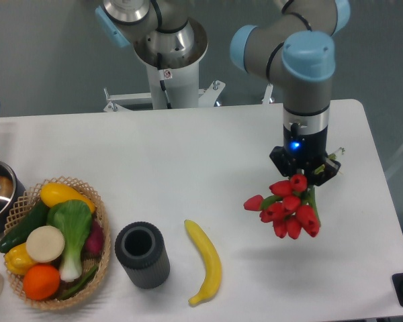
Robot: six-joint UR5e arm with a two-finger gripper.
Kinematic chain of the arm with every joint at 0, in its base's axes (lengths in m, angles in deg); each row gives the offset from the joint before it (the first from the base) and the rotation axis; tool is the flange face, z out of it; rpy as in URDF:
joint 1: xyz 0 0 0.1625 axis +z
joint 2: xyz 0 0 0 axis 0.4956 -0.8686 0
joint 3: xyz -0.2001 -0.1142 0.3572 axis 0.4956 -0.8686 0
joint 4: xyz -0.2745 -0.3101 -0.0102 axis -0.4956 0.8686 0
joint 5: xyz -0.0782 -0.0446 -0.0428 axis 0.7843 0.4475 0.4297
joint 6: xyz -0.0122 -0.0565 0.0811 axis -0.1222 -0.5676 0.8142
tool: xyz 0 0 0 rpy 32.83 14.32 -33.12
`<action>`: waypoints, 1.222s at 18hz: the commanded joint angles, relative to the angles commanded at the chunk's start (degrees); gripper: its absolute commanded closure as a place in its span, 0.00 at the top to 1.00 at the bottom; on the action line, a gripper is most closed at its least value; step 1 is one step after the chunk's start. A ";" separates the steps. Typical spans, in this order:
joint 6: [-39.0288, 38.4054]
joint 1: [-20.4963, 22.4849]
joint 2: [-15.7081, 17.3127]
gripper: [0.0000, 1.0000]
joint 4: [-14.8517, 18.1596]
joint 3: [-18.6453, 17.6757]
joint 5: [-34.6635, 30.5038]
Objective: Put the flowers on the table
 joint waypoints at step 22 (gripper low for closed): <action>-2.72 -2.46 -1.76 1.00 -2.20 -6.25 0.44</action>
